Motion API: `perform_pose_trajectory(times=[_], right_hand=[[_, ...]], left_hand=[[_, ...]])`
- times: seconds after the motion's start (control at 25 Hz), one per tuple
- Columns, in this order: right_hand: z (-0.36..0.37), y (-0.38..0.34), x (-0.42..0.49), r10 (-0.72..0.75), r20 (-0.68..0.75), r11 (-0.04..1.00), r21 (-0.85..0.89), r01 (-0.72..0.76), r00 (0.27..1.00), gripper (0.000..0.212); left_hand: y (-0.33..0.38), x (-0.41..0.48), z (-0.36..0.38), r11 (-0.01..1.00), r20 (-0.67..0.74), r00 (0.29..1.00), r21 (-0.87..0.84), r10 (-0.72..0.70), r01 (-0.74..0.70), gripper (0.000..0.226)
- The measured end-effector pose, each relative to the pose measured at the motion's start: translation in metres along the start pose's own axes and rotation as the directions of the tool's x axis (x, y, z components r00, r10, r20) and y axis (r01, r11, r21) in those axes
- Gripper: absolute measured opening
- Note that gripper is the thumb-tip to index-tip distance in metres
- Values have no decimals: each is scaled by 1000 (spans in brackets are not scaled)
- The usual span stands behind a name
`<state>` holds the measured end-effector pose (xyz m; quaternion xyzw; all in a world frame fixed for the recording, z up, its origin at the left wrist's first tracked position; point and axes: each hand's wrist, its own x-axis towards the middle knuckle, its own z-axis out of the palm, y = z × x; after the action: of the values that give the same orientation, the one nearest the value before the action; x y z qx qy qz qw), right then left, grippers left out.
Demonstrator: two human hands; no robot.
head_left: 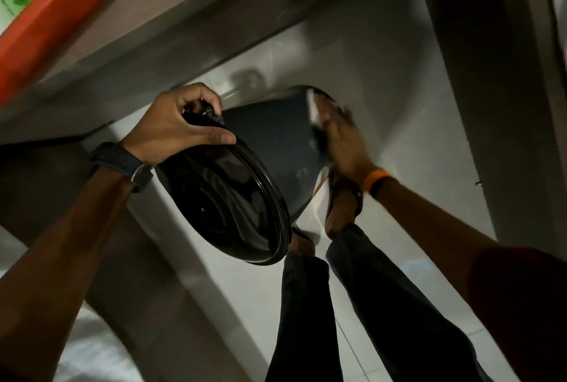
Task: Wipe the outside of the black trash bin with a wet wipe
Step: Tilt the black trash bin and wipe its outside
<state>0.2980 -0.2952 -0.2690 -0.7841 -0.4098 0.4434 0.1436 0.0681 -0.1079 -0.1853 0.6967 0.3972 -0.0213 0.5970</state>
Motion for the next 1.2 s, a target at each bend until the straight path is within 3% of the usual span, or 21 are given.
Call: perform_pose_trajectory(times=[0.04, 0.08, 0.12, 0.16, 0.24, 0.32, 0.36, 0.44, 0.48, 0.56, 0.64, 0.72, 0.76, 0.84, 0.88, 0.92, 0.96, 1.04, 1.08, 1.12, 1.2], right_hand=[[-12, 6, 18, 172, 7, 984, 38, -172, 985, 49], [-18, 1, 25, 211, 35, 977, 20, -212, 977, 49], [-15, -14, 19, 124, 26, 992, 8, -124, 992, 49], [-7, -35, 5, -82, 10, 996, 31, 82, 997, 51], [11, -66, -37, -483, 47, 870, 142, 472, 874, 52], [15, -58, -45, -568, 83, 821, 123, 558, 818, 51], [10, -48, -34, -475, 39, 878, 92, 471, 879, 50], [-4, -23, -5, -12, -35, 994, 112, 15, 999, 48], [-10, -12, 8, 164, -9, 978, 136, -161, 986, 49], [-11, -7, 24, 281, 111, 944, 147, -295, 953, 50], [-10, -14, 26, 249, 155, 950, 153, -272, 956, 49], [-12, -24, 4, 226, 153, 886, 379, -269, 962, 49], [-10, -35, -16, 151, 118, 863, 469, -189, 981, 52], [0, -61, -69, -195, 10, 833, 529, 161, 981, 54], [10, -61, -86, -366, 0, 820, 474, 322, 931, 53], [20, -48, -88, -419, 2, 837, 389, 385, 908, 53], [19, -35, -75, -352, -20, 884, 322, 340, 936, 54], [11, -5, -38, 34, -40, 944, 330, -19, 999, 59], [3, 7, -23, 203, -36, 915, 361, -177, 978, 59], [0, 13, -16, 273, -22, 890, 385, -244, 962, 59], [7, -7, -33, 133, -52, 900, 424, -99, 990, 56]], left_hand=[[-2, 0, 0, 1000, -27, 1000, -8, 7, -7, 53], [-4, 2, 2, 1000, -51, 999, -7, 13, -13, 55], [-4, 5, 3, 1000, -69, 997, -4, 18, -18, 54], [-5, 7, 4, 1000, -85, 996, -3, 11, -11, 53], [-6, 10, 5, 1000, -96, 995, -2, -3, 2, 49], [-9, 7, 6, 1000, -132, 991, 8, -5, 6, 41], [-9, 4, 6, 1000, -189, 982, 24, -15, 20, 36], [-6, -3, 11, 991, -353, 935, 124, 1, 46, 35], [0, -7, 19, 976, -424, 903, 218, 69, 27, 35], [15, -10, 44, 900, -434, 837, 411, 333, -145, 26], [32, -11, 74, 842, -357, 804, 449, 476, -299, 22], [46, -4, 85, 860, -359, 821, 427, 443, -278, 16], [50, 2, 81, 868, -362, 841, 442, 402, -225, 20], [51, 15, 68, 866, -339, 887, 484, 314, -122, 41], [49, 20, 62, 879, -348, 897, 470, 272, -84, 48], [45, 23, 56, 900, -366, 900, 433, 237, -61, 50], [40, 24, 53, 919, -384, 900, 392, 204, -41, 49], [30, 19, 51, 938, -415, 894, 346, 168, -15, 46], [25, 17, 52, 942, -433, 886, 336, 166, -12, 44], [23, 18, 53, 947, -447, 879, 321, 163, -12, 43], [23, 22, 50, 959, -464, 874, 284, 143, -7, 43]])
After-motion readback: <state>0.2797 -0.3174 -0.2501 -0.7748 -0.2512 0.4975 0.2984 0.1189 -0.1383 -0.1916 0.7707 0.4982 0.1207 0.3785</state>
